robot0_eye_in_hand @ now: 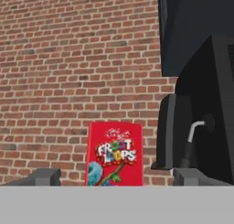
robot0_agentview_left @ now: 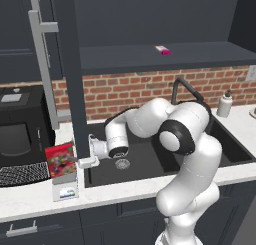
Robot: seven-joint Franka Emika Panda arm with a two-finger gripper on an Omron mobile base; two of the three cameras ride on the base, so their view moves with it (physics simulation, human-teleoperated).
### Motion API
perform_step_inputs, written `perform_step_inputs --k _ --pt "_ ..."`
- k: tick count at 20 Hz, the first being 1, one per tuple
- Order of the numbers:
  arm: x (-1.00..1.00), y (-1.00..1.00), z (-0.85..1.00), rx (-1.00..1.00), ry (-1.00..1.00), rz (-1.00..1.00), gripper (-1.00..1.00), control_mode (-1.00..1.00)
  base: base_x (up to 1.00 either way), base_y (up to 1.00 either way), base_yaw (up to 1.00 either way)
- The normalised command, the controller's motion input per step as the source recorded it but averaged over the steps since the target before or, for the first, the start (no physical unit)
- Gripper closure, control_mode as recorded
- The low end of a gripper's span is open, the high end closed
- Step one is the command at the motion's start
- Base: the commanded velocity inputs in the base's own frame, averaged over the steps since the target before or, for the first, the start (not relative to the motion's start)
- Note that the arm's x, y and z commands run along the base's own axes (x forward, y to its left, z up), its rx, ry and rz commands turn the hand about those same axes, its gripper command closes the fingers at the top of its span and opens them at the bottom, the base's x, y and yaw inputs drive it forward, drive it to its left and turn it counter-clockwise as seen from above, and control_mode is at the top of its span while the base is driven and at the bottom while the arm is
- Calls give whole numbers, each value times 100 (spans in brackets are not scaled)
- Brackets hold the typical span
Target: Pick the cereal and place it on the digital scale for weighing, and close the cabinet.
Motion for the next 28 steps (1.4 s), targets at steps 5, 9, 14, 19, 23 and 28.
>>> perform_step_inputs --k 5,9,14,19,23,28 --pt "0 -14 0 3 0 0 -100 -100 0 0 0" --pt "0 -33 0 6 0 0 -100 -100 0 0 0" --pt "0 -39 0 8 0 0 -100 -100 0 0 0" --pt "-44 -23 17 13 -16 -2 -100 -100 0 0 0" --pt "-62 -10 31 9 -12 -11 -100 -100 0 0 0" --pt "-70 -42 41 11 0 -21 -100 -100 0 0 0"
